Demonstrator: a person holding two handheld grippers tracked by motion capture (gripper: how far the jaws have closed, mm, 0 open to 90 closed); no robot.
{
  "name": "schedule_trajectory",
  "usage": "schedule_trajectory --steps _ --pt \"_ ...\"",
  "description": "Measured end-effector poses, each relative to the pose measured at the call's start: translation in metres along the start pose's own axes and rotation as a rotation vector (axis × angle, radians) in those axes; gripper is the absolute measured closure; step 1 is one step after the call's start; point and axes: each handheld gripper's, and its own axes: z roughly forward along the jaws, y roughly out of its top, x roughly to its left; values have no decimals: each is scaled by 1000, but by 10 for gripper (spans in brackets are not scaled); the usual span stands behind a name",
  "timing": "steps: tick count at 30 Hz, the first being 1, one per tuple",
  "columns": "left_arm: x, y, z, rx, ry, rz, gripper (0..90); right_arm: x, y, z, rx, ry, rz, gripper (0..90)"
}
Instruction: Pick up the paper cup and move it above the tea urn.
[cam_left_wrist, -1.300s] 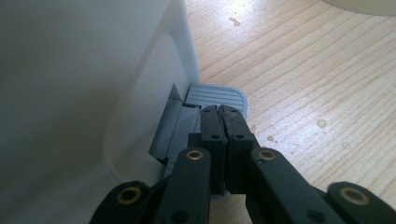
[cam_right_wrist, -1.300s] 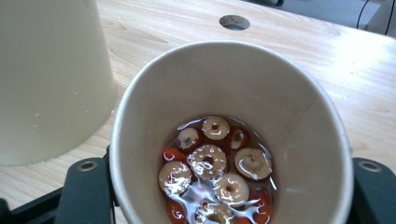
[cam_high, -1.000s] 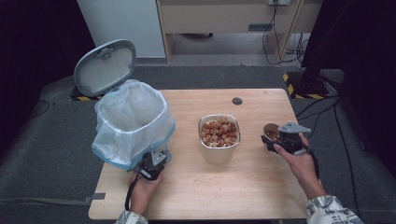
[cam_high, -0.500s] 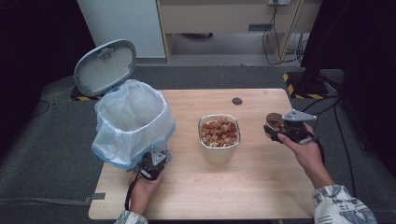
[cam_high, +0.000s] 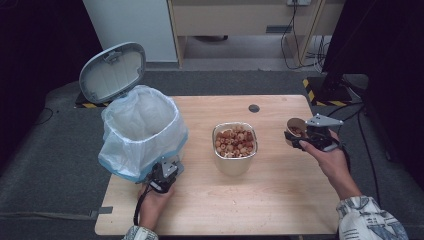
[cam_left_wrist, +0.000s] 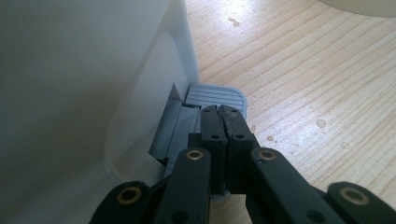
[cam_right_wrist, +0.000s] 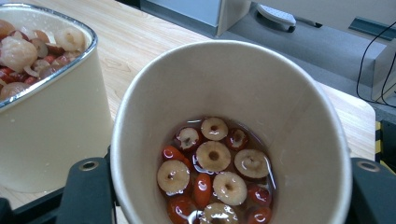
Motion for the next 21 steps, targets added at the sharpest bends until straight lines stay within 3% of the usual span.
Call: schedule_trajectory --steps 13,21 --pt "0 0 0 0 -1 0 878 -5 17 -7 -14 -8 -14 337" --pt "0 0 0 -1 -1 -1 878 -9 36 -4 -17 -17 -58 342"
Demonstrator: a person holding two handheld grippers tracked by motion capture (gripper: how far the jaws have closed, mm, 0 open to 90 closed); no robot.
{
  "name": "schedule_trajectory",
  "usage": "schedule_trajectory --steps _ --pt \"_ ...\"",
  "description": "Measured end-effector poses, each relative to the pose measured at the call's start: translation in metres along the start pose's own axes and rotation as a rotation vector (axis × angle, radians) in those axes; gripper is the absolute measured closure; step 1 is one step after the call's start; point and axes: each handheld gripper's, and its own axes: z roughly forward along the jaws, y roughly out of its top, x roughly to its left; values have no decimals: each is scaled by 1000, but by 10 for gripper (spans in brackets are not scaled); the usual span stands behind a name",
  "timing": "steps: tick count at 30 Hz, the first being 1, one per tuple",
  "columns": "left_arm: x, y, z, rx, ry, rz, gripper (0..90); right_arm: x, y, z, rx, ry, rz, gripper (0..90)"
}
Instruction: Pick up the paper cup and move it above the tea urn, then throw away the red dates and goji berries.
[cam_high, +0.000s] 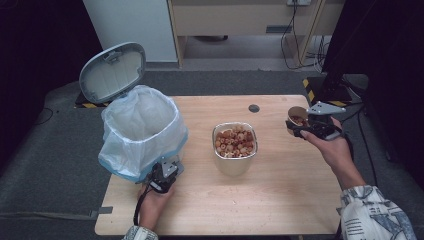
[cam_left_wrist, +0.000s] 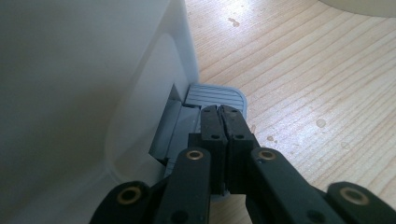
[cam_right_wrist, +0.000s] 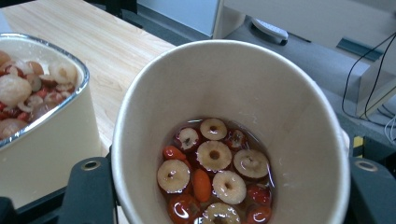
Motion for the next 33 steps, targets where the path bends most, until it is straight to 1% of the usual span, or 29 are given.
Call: schedule_trajectory --steps 5,6,7,13,17,18,19,20,25,26,27,28,30,31,33 --pt "0 0 0 0 0 2 878 -3 10 3 -9 8 -14 343" --pt "0 0 0 -1 -3 -2 878 -5 15 5 -12 8 -25 343" --pt "0 0 0 -1 -3 -2 878 -5 15 5 -12 8 -25 343" --pt "0 0 0 -2 -2 -4 878 -11 32 13 -26 16 -45 344" --pt "0 0 0 -2 -2 -3 878 -12 37 16 -29 22 -46 344" --pt "0 0 0 -2 -2 -4 878 -12 40 18 -23 24 -56 344" --pt "0 0 0 -2 -2 -4 878 -12 40 18 -23 24 -56 344" --pt "0 0 0 -2 0 -2 878 -13 44 19 -18 22 -72 344" --pt "0 0 0 -2 -2 -3 878 -13 53 22 -27 26 -81 344" --pt "1 -1 0 -3 -3 -4 878 -13 57 23 -30 33 -93 345" --pt "1 -1 0 -3 -3 -4 878 -13 57 23 -30 33 -93 345" --pt "1 -1 0 -5 -5 -9 878 -12 62 25 -28 39 -111 345" --pt "1 -1 0 -5 -6 -9 879 -12 64 26 -28 41 -117 345" --pt "1 -1 0 -6 -4 -8 878 -12 69 27 -34 48 -133 345" --pt "1 -1 0 -7 -3 -10 878 -12 72 27 -36 53 -138 345"
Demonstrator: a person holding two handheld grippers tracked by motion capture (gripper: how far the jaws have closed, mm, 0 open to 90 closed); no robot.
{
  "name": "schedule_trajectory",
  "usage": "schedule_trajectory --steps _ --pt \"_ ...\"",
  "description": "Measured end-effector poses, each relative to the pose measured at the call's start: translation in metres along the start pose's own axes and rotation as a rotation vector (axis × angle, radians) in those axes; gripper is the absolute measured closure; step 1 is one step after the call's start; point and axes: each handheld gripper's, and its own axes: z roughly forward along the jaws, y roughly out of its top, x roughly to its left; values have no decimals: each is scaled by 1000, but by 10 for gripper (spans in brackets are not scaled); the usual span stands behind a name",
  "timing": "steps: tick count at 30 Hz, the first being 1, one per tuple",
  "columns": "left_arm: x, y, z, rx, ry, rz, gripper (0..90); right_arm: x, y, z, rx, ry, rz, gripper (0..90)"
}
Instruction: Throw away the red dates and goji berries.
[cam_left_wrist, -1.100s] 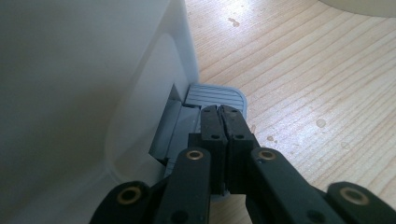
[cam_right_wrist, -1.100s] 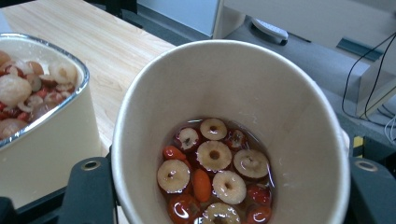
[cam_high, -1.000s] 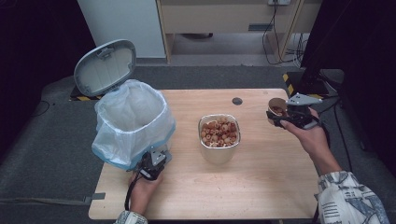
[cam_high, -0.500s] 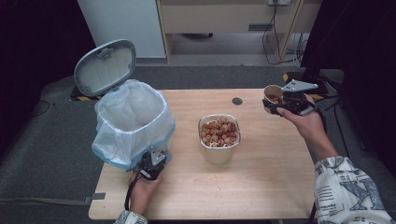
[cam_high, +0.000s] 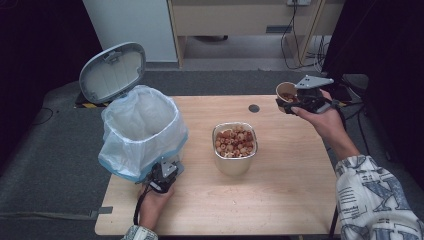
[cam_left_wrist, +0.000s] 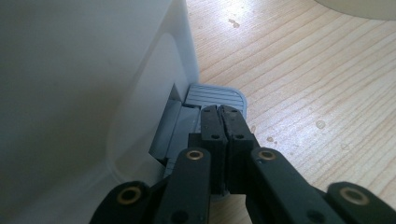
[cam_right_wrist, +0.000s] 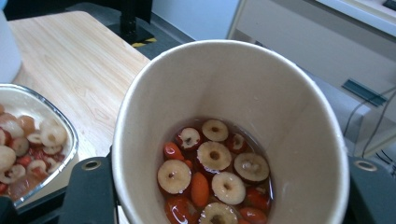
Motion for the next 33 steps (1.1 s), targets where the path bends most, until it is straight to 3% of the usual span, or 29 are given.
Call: schedule_trajectory --steps 12,24,33 --pt "-1 -1 0 -5 9 4 878 -2 30 8 -34 37 -84 347" --pt "-1 0 0 -6 3 -1 878 1 34 13 -34 51 -110 348" --pt "-1 -1 0 -8 6 3 878 11 41 13 -36 53 -148 349"
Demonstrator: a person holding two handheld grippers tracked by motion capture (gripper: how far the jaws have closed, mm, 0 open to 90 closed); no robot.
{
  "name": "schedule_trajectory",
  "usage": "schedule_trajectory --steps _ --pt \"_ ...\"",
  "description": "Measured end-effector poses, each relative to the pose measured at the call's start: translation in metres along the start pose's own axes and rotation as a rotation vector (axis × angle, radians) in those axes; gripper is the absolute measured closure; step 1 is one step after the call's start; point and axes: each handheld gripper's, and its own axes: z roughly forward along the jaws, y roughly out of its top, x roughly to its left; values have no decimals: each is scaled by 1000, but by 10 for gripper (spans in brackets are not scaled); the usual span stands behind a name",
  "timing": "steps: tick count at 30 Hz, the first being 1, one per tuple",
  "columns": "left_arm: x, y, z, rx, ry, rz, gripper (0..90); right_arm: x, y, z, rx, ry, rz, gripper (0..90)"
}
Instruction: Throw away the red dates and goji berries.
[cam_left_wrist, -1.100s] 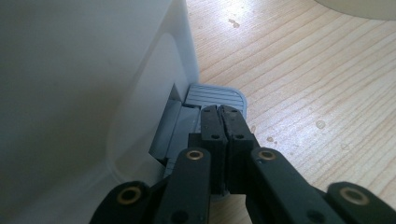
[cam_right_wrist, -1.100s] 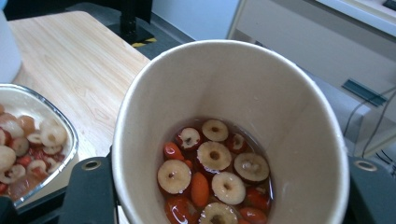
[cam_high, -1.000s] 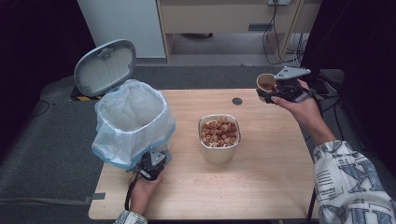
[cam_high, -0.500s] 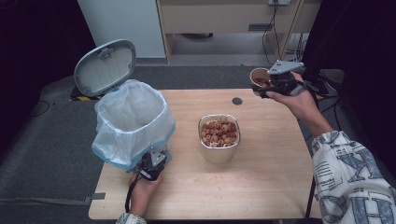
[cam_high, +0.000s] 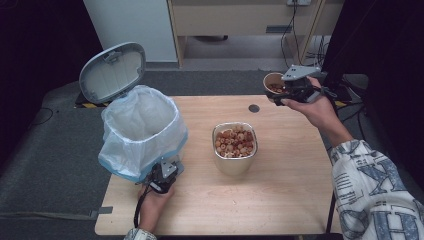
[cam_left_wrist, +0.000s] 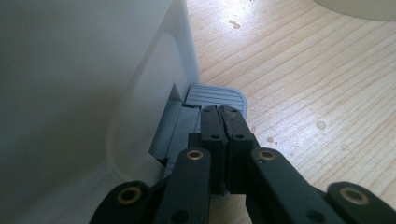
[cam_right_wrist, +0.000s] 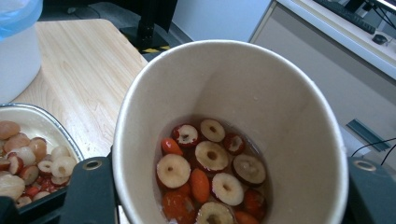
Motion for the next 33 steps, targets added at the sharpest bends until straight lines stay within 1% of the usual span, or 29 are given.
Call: schedule_trajectory --steps 1,5,6,10,13,15,17,22,24,31,32,33 --pt "0 0 0 0 -1 0 878 3 3 0 -2 -2 -15 349" --pt "0 0 0 3 4 7 878 6 8 -1 -7 0 -27 349" --pt "-1 0 0 0 8 8 878 9 10 -1 0 -4 -45 349" --pt "-1 0 0 1 9 7 878 13 12 1 -1 3 -57 349" --pt "-1 0 0 1 10 6 878 14 13 3 1 4 -57 349" --pt "-1 0 0 1 9 3 878 16 16 5 1 6 -69 349" --pt "-1 0 0 3 5 2 878 17 17 6 -1 7 -69 349" --pt "-1 0 0 2 5 1 878 22 22 6 -7 7 -102 350" --pt "-1 0 0 2 8 1 878 23 24 6 -5 0 -109 350" --pt "-1 0 0 4 7 4 878 26 26 6 -6 -3 -122 350" --pt "-1 0 0 3 6 5 878 28 26 6 -4 -5 -133 350" --pt "-1 0 0 3 6 5 878 28 26 6 -4 -5 -133 350"
